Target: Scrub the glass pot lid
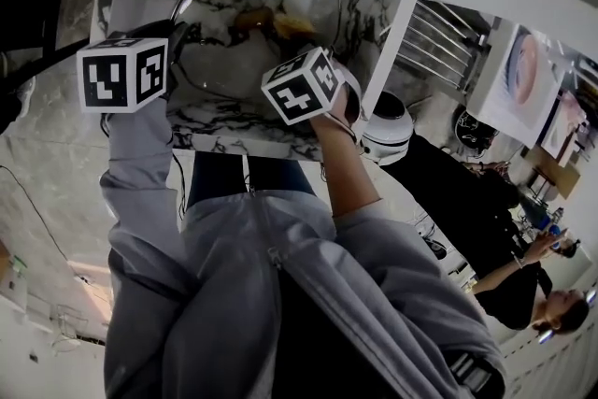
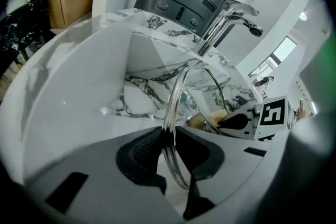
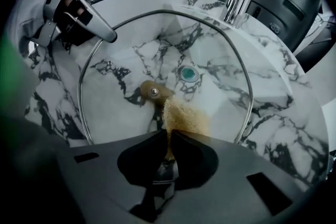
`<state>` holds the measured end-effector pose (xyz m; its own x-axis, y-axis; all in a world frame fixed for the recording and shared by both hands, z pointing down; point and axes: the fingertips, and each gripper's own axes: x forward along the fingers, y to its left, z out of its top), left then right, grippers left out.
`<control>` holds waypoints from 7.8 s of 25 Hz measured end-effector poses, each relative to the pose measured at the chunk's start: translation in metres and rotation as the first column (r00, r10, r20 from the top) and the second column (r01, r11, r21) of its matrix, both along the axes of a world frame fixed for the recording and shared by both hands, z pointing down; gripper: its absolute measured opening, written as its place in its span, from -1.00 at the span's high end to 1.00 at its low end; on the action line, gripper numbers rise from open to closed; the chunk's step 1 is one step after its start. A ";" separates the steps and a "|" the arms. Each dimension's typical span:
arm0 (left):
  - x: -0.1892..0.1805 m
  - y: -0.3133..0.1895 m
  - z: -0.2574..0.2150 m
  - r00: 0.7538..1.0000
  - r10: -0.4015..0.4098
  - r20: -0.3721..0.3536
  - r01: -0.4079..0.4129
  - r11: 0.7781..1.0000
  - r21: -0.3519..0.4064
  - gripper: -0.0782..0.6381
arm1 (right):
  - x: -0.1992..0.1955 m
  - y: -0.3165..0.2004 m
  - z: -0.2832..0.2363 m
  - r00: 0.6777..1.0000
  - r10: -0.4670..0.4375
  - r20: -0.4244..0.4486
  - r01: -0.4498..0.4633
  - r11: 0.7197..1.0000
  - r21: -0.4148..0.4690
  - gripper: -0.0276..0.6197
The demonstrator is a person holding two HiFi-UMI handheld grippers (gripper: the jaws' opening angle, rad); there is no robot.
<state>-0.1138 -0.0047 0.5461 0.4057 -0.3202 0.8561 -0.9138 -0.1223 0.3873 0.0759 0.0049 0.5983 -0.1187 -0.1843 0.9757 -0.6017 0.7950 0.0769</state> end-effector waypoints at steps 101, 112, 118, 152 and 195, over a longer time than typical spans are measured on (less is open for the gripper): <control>-0.009 0.003 -0.048 0.995 0.019 0.094 -0.015 0.999 -0.045 0.56 | 0.013 -0.094 -0.213 0.948 0.060 0.312 -0.150 0.950 0.273 0.79; -0.009 0.000 -0.047 0.995 0.037 0.091 -0.031 0.997 -0.065 0.56 | 0.020 -0.179 -0.136 0.975 -0.217 -0.036 0.220 0.945 0.241 0.78; -0.009 -0.001 -0.046 0.994 0.046 0.095 -0.040 0.997 -0.067 0.56 | 0.026 -0.190 -0.140 0.989 -0.147 -0.022 0.146 0.925 0.350 0.24; 0.082 0.000 -0.132 0.977 0.180 -0.112 -0.190 0.978 -0.090 0.61 | -0.118 0.051 -0.145 0.906 0.204 0.371 -0.274 0.951 0.146 0.17; 0.159 0.033 -0.084 0.472 0.803 0.364 -0.881 0.439 0.174 0.24 | 0.027 0.013 -0.261 0.704 0.332 0.628 -0.457 0.888 0.043 0.68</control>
